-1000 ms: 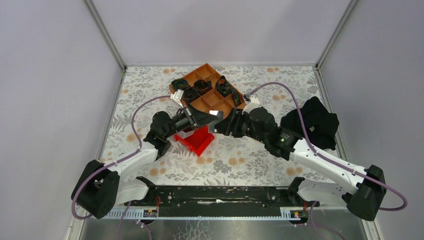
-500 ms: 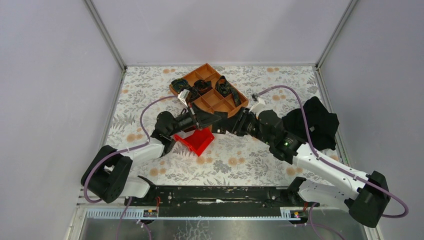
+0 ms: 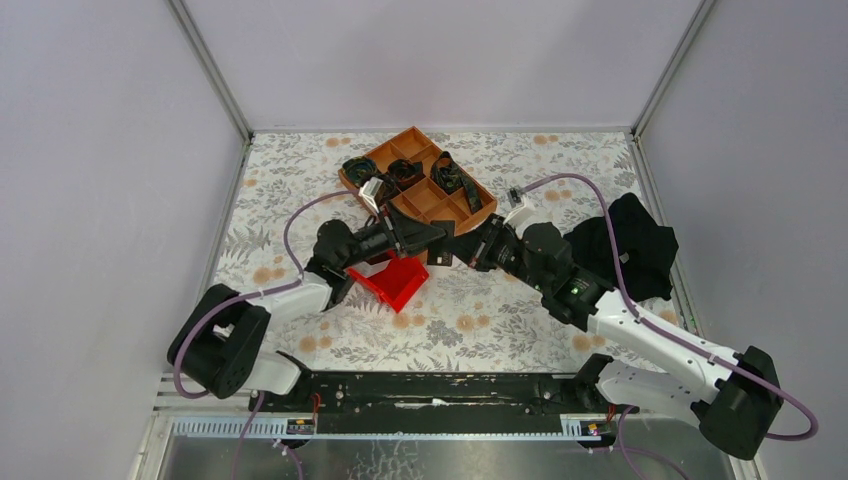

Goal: Put the credit cards into the card holder
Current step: Pick up the credit card from the storage box, then open the card holder at the center of the board.

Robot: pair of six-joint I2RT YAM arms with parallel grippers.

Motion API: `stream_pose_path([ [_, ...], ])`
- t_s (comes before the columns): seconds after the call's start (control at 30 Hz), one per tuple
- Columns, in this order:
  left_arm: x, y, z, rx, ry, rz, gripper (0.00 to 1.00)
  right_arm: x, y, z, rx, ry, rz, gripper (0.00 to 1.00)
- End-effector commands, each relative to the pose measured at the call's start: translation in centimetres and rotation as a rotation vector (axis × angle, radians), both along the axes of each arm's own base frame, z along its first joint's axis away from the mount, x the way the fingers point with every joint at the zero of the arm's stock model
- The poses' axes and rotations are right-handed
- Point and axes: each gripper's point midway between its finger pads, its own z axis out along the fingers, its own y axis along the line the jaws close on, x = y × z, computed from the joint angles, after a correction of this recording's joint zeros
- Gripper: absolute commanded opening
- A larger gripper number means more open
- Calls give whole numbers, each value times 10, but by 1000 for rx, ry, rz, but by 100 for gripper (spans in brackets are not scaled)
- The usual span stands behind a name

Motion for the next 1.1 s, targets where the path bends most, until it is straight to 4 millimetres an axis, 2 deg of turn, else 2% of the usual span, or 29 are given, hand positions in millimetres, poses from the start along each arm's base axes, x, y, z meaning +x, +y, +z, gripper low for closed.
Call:
stream_pose_path([
  [0.0,8,-4,-5,30,7,11,56,2,-4,32,70,-80,-15,0],
  [0.07,18,-1,-16,70,38,55,63,3,-9,33,43,-80,-36,0],
  [0.13,31,1,-31,133,65,104,66,4,-18,34,-1,-82,-67,0],
  [0.23,49,0,-50,252,85,159,66,9,-35,29,-106,-69,-135,0],
  [0.37,63,-4,-80,474,110,212,66,18,-63,17,-281,-23,-244,0],
  [0.4,68,-6,-81,505,93,226,65,19,-67,13,-324,-9,-256,0],
  [0.5,70,-10,-104,640,103,234,61,27,-84,0,-482,30,-317,0],
  [0.63,71,-19,-128,794,80,231,57,38,-95,-15,-657,79,-348,0],
  [0.83,71,-31,-155,984,4,205,53,63,-106,-40,-752,178,-363,0],
  [0.97,73,-33,-174,1060,-3,203,51,82,-112,-64,-804,249,-351,0],
  [1.07,77,-32,-186,1099,-8,208,49,95,-113,-73,-831,275,-345,0],
])
